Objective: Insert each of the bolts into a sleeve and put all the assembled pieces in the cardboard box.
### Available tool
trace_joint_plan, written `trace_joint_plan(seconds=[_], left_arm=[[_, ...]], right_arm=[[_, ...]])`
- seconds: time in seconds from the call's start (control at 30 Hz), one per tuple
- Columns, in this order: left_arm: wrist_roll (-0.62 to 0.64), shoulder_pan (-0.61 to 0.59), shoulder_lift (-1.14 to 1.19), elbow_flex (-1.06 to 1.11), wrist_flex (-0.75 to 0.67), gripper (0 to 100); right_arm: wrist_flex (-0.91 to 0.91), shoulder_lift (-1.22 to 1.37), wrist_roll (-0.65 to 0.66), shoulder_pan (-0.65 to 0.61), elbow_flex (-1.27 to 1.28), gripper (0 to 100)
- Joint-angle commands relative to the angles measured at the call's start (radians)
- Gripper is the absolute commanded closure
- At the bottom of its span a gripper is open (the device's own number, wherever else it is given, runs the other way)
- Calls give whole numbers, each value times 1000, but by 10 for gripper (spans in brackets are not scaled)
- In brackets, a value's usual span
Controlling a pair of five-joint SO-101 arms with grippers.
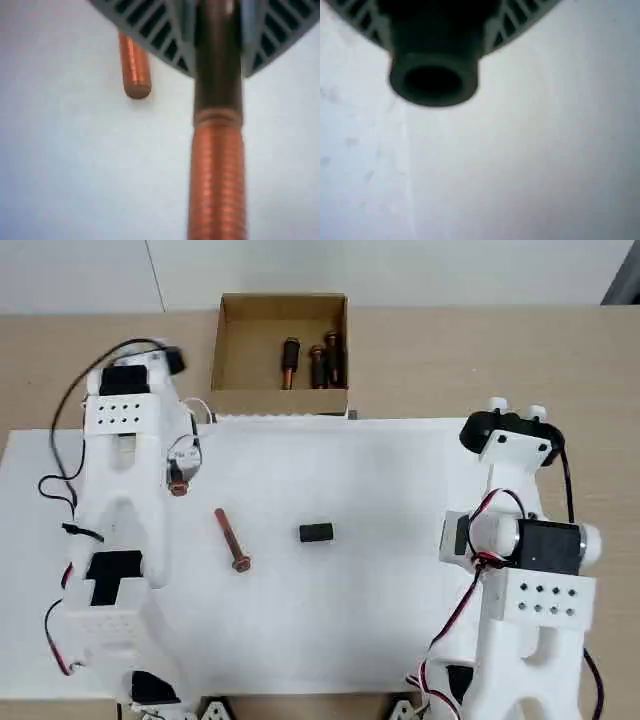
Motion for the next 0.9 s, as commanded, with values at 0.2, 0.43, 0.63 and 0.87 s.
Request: trace_joint_plan(seconds=[0.2, 0.43, 0.63, 0.87], left_arm=[[767, -2, -74, -24, 6, 979], [1086, -2, -74, -24, 6, 979], [1111, -2, -72, -22, -14, 979], [1106, -2, -72, -22, -52, 961]], right_arm=[[-10, -24, -11, 8, -5, 995], [-10, -24, -11, 8, -5, 995], [-10, -24, -11, 8, -5, 995], [-10, -22, -11, 8, -5, 995]])
